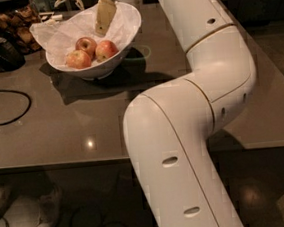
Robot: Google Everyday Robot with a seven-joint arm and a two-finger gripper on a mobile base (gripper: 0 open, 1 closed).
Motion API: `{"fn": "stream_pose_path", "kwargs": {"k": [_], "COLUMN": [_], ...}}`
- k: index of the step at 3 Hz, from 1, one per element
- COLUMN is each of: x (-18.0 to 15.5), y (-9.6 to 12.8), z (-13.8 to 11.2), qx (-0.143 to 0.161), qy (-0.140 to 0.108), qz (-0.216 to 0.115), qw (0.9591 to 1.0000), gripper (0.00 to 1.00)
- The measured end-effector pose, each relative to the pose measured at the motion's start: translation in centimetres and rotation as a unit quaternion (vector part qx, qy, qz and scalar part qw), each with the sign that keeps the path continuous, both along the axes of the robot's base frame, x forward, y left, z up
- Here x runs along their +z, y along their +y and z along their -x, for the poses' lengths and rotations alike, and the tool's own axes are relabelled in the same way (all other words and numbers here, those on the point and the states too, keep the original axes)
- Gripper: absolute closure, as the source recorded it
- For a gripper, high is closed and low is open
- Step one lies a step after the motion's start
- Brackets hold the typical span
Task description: Pick apple from white bowl
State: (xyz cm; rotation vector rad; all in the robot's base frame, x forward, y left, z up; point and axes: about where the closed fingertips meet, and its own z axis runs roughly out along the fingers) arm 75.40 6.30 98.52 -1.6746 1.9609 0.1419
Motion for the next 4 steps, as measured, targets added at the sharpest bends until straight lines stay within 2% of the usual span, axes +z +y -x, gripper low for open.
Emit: {"fn": "stream_pose_path", "kwargs": {"k": [4], "x": [-3.9], "y": [2.6], "z": [-0.6], "qx": [0.017], "qy": [0.033], "qz": [0.014], "qw": [0.9992], "gripper": [0.28]}}
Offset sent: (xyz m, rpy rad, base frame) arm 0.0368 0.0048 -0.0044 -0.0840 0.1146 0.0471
